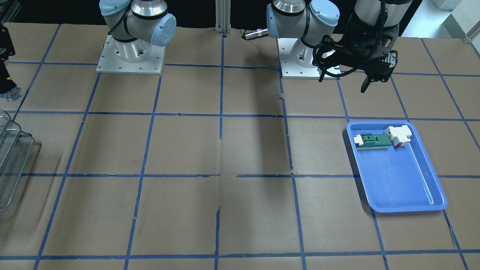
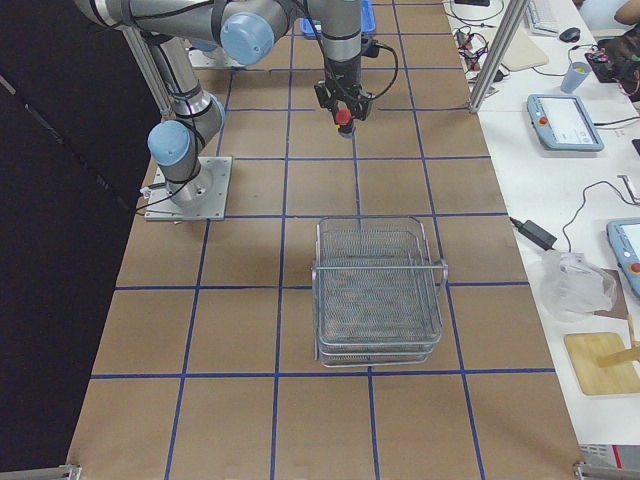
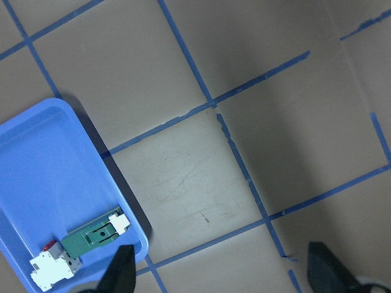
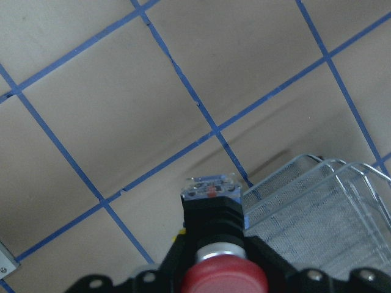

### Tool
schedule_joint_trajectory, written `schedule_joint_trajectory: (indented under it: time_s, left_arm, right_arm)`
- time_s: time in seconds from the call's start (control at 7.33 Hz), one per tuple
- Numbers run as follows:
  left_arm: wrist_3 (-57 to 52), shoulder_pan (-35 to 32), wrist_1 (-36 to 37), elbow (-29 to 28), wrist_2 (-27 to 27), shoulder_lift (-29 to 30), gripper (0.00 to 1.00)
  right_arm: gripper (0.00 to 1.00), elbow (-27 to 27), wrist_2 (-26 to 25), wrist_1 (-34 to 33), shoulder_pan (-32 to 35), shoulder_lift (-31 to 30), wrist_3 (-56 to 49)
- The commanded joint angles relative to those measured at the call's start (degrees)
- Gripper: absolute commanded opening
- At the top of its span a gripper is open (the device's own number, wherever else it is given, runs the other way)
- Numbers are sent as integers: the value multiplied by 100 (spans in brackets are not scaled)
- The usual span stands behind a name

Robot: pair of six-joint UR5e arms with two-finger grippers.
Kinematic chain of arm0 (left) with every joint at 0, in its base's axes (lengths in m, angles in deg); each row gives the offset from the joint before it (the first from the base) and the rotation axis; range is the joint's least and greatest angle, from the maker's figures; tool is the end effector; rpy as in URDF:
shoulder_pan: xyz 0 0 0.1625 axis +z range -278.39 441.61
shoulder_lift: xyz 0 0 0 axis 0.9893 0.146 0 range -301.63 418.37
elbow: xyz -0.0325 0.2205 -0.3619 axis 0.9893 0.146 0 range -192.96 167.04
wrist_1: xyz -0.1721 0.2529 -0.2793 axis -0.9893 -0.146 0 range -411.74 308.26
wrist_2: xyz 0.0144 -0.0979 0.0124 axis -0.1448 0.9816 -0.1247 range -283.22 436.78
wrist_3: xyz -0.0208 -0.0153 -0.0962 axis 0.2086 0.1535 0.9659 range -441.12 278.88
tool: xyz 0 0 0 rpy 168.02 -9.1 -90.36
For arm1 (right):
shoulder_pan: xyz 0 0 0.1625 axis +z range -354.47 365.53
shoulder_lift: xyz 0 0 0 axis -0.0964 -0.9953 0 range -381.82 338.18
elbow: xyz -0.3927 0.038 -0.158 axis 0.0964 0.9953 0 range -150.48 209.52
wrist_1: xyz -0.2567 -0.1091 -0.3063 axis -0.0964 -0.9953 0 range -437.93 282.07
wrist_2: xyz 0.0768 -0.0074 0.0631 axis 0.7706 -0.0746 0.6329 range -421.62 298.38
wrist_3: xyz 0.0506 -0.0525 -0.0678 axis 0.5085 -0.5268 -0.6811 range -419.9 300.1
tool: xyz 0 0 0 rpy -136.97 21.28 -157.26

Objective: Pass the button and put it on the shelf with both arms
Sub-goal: 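Move the right gripper with the button over the wire mesh basket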

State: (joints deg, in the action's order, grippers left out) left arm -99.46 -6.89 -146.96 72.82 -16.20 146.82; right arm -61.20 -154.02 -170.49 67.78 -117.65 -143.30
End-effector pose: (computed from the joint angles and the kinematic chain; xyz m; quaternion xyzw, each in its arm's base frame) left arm -0.1156 -0.4826 0.5283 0.1462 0.9889 -0.0004 0.0265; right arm -0.0998 -0.4668 0.5349 0.4644 -0.8828 0.0206 0.0671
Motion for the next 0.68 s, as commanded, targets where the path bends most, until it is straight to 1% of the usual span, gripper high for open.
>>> schedule_joint_trajectory:
  time_s: [0.0,0.14,0.27,0.41,0.55]
  left_arm:
    - [190,-10,12,9,-27,-20,100]
    - [216,-1,21,9,25,-3,100]
    - [259,-1,29,87,-9,15,100]
    - [303,-1,143,166,-10,-11,100]
    - [347,8,466,263,-18,-11,100]
  right_arm:
    - [0,-16,-250,-576,-660,229,-1]
    - [0,1,-382,-614,-679,466,8]
    - [0,10,-427,-1162,-679,668,-10]
    - [0,19,-471,-1246,-679,940,-10]
    - [0,36,-454,-1317,-679,1195,8]
